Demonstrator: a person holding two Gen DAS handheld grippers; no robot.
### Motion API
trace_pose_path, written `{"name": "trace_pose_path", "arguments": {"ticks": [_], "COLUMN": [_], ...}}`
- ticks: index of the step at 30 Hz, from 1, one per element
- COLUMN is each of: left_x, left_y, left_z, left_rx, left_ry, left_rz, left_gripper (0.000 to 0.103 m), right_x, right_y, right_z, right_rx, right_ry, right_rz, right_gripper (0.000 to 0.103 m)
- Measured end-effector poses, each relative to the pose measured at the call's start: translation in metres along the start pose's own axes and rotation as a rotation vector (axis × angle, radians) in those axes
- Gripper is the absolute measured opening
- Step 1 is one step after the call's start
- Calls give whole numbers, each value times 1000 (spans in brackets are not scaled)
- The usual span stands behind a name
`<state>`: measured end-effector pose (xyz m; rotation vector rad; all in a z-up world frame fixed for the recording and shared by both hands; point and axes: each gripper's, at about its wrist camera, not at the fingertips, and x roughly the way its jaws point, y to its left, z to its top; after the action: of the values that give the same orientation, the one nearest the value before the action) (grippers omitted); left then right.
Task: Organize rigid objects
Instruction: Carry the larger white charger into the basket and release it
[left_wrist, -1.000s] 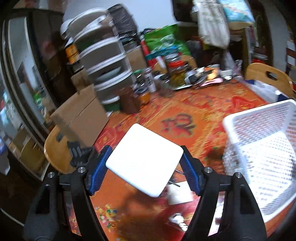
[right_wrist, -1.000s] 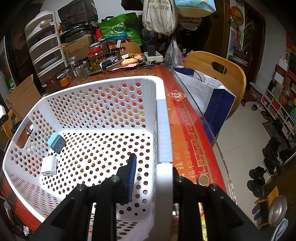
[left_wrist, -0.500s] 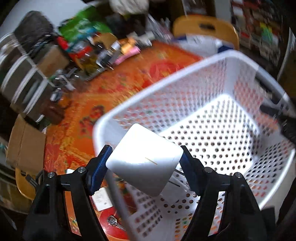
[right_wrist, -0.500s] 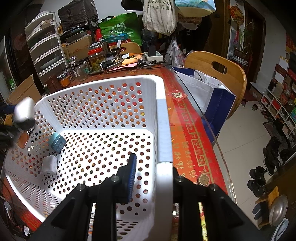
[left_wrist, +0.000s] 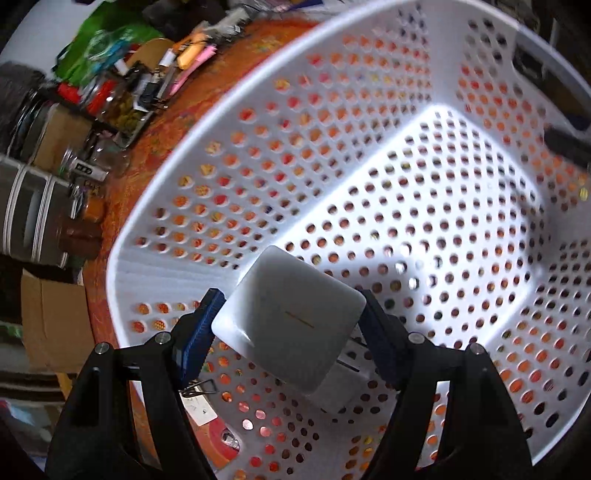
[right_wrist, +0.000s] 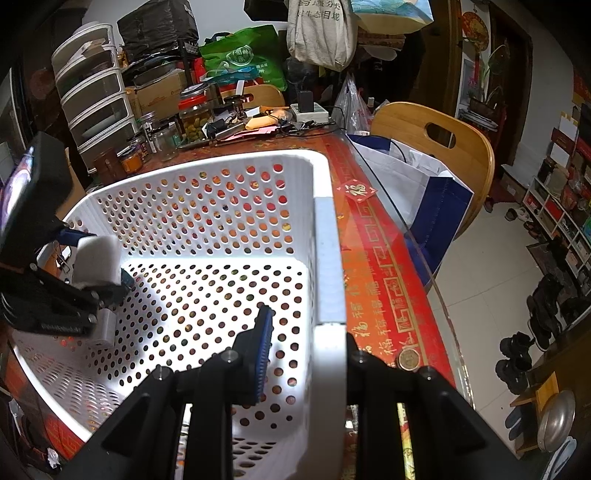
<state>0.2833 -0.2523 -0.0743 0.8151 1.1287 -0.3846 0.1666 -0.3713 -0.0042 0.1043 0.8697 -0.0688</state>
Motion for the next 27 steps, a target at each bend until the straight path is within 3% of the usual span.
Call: {"name": "trace_pose_path", "arguments": {"ticks": [5,9,14,17,19,20,21,24,27], "left_x": [7,5,-27,-64,-88,-98,-104,-97,-50], "left_y": [-5,0,15,51,84,105,121,170,216], "left_z": [5,4,-12,-44,-73,-92,-107,-153,-188], "left_rx": [8,5,-65,-194,-303,-367,-414,-557,-692], "left_ry": [15,-5,-159,-292,-371,-410,-438,-431,-335], "left_rz": [17,19,13,-31,-32,-5,24,72,67], "left_gripper": [72,79,82,83,93,103,103,103,103], "right_x": [0,1,2,2,2,2,2,2,2], "right_y": [-1,-2,-1,-2,-1,-2,-2,-1,-1], "right_z": [1,1,1,1,1,1,1,1,2], "right_rx": [1,1,-2,-3,-5,-6,-7,-11,-17], "right_ry": [-1,-1,3,8,10,10,10,8,11], "right_rz": [8,10,6,5,4,4,4,4,2], "right_gripper": [24,24,24,24,24,24,24,24,24]}}
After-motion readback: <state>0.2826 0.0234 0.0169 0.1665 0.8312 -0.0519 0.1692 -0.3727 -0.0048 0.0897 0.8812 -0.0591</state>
